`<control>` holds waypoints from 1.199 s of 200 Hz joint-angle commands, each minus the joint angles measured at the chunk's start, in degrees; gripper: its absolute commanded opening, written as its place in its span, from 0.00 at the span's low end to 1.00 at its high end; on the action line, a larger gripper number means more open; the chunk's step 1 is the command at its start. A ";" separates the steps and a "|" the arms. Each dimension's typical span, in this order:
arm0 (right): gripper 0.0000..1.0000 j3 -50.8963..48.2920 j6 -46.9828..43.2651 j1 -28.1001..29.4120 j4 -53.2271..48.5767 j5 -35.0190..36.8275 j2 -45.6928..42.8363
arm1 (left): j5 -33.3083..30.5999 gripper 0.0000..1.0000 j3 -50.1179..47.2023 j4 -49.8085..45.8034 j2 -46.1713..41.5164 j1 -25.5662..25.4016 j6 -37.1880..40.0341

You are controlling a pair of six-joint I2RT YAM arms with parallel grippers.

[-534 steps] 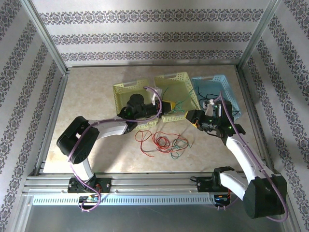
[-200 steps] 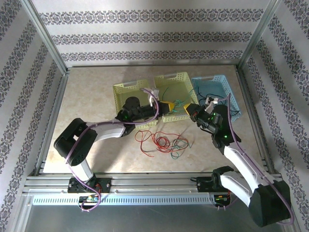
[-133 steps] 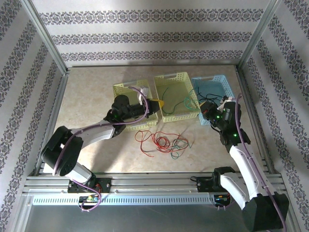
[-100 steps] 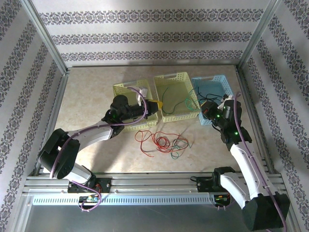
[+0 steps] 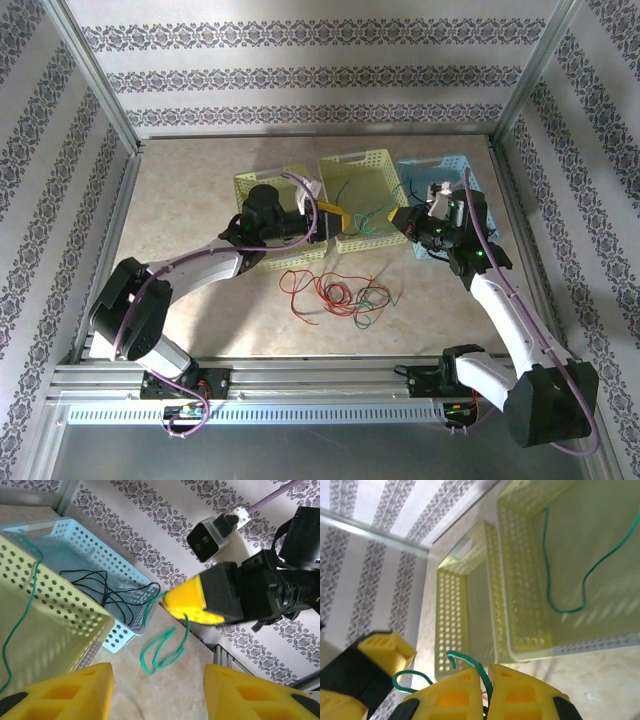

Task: Untangle the cables

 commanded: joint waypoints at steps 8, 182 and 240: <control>0.00 1.32 1.57 0.38 3.08 -6.90 0.27 | 5.66 0.50 3.87 -0.70 2.63 -1.23 1.23; 0.00 -2.57 1.20 4.23 -0.52 2.52 -1.14 | -30.04 0.00 -4.83 20.14 -0.18 -1.31 -6.55; 0.00 5.07 0.34 2.58 3.20 15.90 8.20 | -33.90 0.69 -5.16 10.95 -3.54 -2.19 -2.46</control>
